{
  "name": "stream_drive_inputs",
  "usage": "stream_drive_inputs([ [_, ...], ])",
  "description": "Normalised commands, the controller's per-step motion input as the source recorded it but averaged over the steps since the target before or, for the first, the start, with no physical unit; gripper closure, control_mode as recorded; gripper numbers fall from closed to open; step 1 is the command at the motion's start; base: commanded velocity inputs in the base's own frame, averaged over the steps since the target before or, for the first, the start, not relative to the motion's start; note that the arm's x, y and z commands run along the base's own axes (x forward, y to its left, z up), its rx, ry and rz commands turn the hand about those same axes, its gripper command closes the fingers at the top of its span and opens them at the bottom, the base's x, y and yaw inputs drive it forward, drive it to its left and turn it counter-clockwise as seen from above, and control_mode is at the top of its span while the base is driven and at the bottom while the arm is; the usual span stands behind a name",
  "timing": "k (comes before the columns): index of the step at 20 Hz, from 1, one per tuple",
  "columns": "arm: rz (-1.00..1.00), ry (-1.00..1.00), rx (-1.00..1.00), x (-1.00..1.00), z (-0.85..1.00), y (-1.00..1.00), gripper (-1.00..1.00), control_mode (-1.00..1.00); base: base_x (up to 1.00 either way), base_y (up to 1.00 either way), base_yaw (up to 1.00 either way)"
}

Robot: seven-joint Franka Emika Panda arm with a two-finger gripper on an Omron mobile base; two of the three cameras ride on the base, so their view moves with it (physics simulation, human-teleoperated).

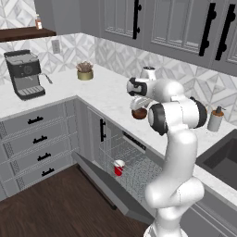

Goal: Pick up the cup and bowl from the counter, place them in the dishwasher, and close the dishwasher door.

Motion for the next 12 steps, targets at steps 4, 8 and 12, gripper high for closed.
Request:
stream_drive_inputs([
  [4, 0.00, 0.07, -0.02, 0.60, -0.37, 0.00, -1.00, -1.00, 0.00, 0.00, 0.00],
  [8, 0.00, 0.06, -0.02, 0.55, -0.38, 0.00, -1.00, -1.00, 0.00, 0.00, 0.00],
  [12, 0.00, 0.06, -0.01, 0.65, -0.28, 0.00, -1.00, -1.00, 0.00, 0.00, 0.00],
])
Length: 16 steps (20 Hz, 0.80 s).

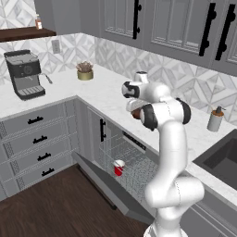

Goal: Pick up the cup and bowl from the counter, place them in the dishwasher, and close the dishwasher door.

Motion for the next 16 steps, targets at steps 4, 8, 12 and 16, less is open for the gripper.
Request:
stream_drive_inputs([
  [4, 0.00, 0.04, -0.03, 0.45, -0.38, -0.01, -1.00, -1.00, 0.00, 0.00, 0.00],
  [8, 0.00, 0.08, -0.03, 0.17, -0.41, -0.06, -1.00, -1.00, 0.00, 0.00, 0.00],
  [12, 0.00, 0.10, -0.02, 0.06, -0.37, -0.04, -1.00, -1.00, 0.00, 0.00, 0.00],
  [16, 0.00, 0.08, -0.01, 0.00, -0.38, -0.07, 1.00, -1.00, 0.00, 0.00, 0.00],
])
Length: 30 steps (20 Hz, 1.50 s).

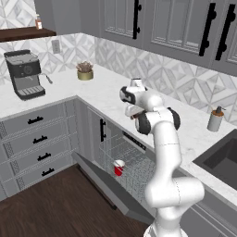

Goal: Pick up the cup and bowl from the counter, place them in the dishwasher, and close the dishwasher door.

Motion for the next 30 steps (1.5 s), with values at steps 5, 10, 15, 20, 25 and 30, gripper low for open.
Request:
stream_drive_inputs([
  [5, 0.04, 0.08, -0.01, 0.17, -0.42, 0.00, 1.00, -1.00, 0.00, 0.00, 0.00],
  [10, 0.10, 0.04, 0.00, -0.22, -0.31, 0.00, 1.00, -1.00, 0.00, 0.00, 0.00],
  [15, 0.04, 0.00, 0.05, -0.82, -0.60, 0.20, 1.00, -1.00, 0.00, 0.00, 0.00],
  [20, 0.01, -0.10, 0.12, -1.00, -1.00, 0.13, 1.00, -1.00, 0.00, 0.00, 0.00],
  [25, -0.03, -0.23, 0.09, -1.00, -0.55, 0.05, 1.00, -1.00, 0.00, 0.00, 0.00],
  [30, -0.09, -0.23, 0.09, -1.00, 0.23, 0.03, 1.00, -1.00, 0.00, 0.00, 0.00],
])
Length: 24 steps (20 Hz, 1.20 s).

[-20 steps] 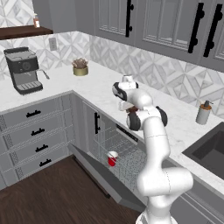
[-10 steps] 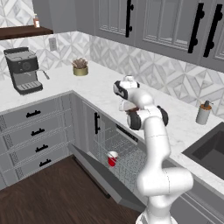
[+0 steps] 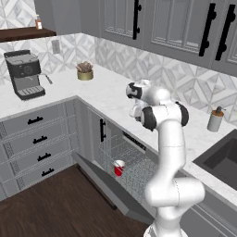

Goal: Pick up the cup and bowl from the counter, place them in the dishwasher, and close the dishwasher door.

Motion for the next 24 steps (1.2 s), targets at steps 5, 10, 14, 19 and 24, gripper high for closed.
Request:
stream_drive_inputs([
  [5, -0.12, -0.26, 0.01, -1.00, 0.34, 0.18, 1.00, -1.00, 0.00, 0.00, 0.00],
  [10, -0.15, -0.18, 0.02, -1.00, 0.06, 0.52, 1.00, -1.00, 0.00, 0.00, 0.00],
  [14, -0.18, 0.00, 0.02, -1.00, 0.50, 0.46, 1.00, -1.00, 0.00, 0.00, 0.00],
  [19, -0.16, 0.09, 0.00, -0.71, 0.52, 0.49, 1.00, -1.00, 0.00, 0.00, 0.00],
  [24, -0.17, 0.28, -0.01, -0.40, 0.07, 0.39, 1.00, -1.00, 0.00, 0.00, 0.00],
])
